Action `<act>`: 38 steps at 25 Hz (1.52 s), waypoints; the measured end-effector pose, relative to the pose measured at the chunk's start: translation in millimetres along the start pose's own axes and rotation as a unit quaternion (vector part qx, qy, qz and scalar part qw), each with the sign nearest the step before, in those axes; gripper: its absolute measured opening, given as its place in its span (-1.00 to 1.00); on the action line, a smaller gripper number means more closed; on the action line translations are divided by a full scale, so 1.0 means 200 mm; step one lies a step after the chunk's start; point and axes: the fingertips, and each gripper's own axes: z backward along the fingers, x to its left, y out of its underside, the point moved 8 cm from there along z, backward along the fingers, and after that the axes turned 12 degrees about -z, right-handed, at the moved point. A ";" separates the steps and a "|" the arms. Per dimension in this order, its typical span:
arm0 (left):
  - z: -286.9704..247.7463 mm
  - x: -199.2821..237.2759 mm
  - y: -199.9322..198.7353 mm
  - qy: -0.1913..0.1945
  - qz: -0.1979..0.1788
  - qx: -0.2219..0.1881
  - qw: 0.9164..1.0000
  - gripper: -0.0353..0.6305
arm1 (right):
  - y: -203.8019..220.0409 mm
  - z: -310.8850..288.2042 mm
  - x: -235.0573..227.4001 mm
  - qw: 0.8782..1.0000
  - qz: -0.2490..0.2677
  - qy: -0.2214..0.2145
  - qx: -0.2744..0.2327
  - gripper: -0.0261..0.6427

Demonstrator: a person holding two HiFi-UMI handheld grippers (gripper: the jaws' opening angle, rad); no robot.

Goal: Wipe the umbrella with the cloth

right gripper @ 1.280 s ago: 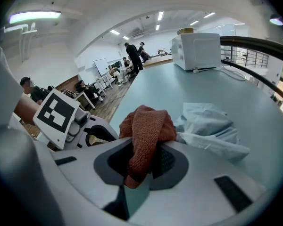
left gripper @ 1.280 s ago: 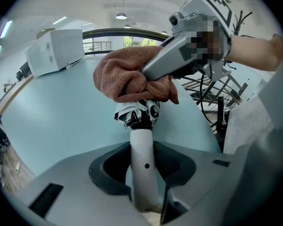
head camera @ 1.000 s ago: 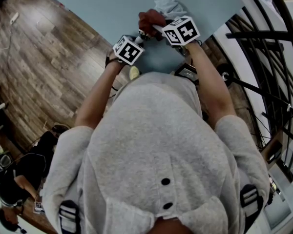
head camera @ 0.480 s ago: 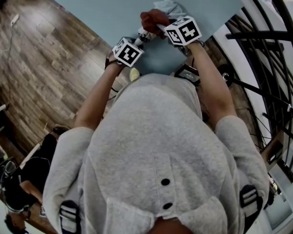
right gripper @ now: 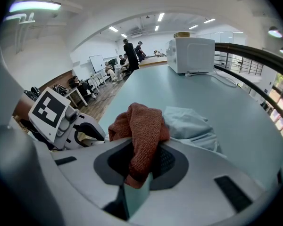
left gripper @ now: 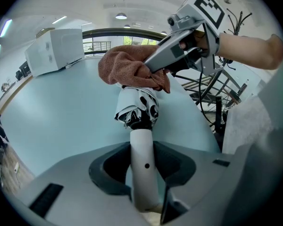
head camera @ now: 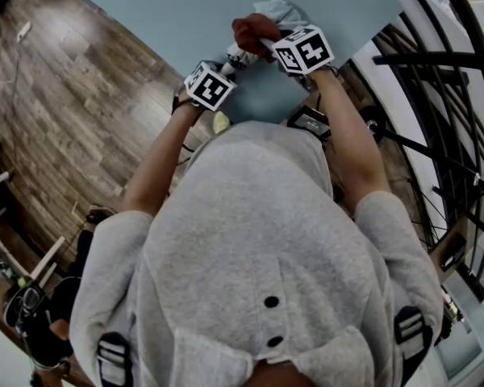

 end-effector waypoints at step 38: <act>0.00 -0.01 0.00 -0.001 0.003 0.002 1.000 -0.42 | -0.05 0.08 -0.14 0.999 -0.004 0.034 -0.005 -0.70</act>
